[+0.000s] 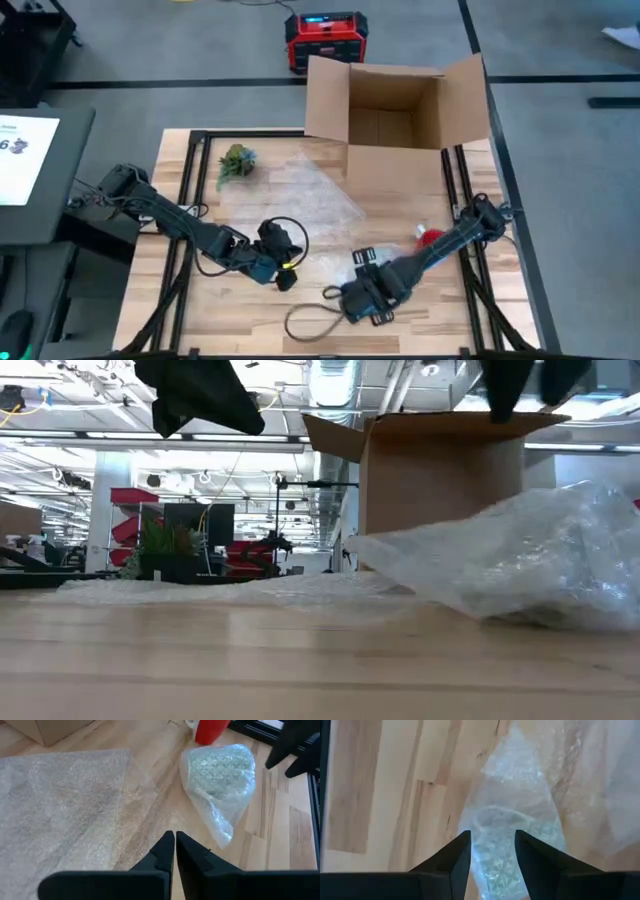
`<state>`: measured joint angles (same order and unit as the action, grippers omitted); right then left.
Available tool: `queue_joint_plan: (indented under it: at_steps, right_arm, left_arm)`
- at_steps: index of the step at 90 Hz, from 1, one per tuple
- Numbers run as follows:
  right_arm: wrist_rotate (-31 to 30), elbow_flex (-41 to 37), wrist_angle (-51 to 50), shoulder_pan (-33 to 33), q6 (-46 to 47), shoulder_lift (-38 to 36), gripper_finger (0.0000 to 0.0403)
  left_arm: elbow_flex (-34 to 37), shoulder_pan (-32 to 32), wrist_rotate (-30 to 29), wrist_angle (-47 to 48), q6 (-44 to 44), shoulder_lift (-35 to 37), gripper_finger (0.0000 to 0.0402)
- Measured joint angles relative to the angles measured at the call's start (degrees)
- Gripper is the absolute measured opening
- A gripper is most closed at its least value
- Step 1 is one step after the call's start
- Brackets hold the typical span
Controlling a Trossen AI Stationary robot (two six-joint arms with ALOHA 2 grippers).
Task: Wrap mug
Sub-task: Wrap the blue patterned mug with the transparent bubble wrap
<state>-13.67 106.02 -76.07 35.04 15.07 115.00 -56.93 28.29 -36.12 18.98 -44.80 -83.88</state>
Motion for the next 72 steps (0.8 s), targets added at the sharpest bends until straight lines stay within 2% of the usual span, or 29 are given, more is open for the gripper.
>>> queue_joint_plan:
  at_steps: [8,22,32,59,72]
  right_arm:
    - [-2.59,-1.06,-0.97,2.74,0.82,0.0,0.0141]
    - [-3.05,-5.18,-1.74,5.27,8.75,0.0,0.0141]
    - [-4.59,-8.81,-2.18,5.77,8.76,0.07,0.0147]
    - [-13.32,-12.84,-1.11,6.02,2.87,0.04,0.024]
    - [-15.09,-17.87,3.23,4.95,0.3,0.06,0.0257]
  left_arm:
    - [0.0,0.0,0.0,0.0,0.0,0.0,0.0]
    - [0.0,0.0,-0.01,0.0,0.0,0.0,0.0]
    - [0.0,0.0,-0.02,0.0,0.0,0.0,0.0]
    - [-0.02,-0.28,-0.02,0.04,0.15,0.0,0.0]
    - [-0.02,-0.28,-0.02,0.04,0.17,0.0,0.0]
